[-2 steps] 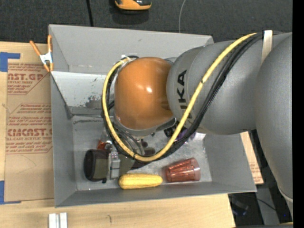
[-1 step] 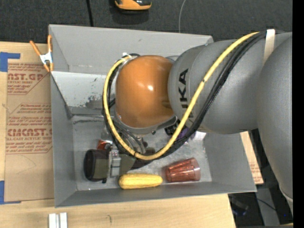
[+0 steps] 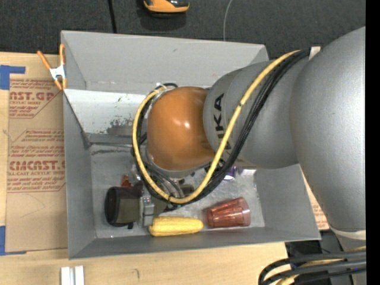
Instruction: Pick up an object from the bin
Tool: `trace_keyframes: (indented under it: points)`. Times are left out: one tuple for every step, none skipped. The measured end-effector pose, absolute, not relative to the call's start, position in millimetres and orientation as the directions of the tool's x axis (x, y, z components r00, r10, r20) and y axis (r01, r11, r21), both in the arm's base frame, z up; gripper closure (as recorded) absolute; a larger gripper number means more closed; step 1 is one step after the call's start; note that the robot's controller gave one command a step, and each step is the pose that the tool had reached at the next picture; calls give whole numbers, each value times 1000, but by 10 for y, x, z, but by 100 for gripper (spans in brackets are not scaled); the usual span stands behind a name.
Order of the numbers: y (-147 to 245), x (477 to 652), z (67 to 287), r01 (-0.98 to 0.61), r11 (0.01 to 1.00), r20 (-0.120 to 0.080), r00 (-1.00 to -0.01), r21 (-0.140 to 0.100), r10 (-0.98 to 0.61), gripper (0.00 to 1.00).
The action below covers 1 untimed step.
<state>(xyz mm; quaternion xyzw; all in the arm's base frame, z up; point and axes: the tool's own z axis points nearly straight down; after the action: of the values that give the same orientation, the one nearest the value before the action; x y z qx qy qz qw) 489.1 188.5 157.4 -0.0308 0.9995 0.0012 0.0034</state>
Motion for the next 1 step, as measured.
trace_keyframes:
  points:
    - [1826,5099,747,-228,974,-16,-974,7,-228,100]
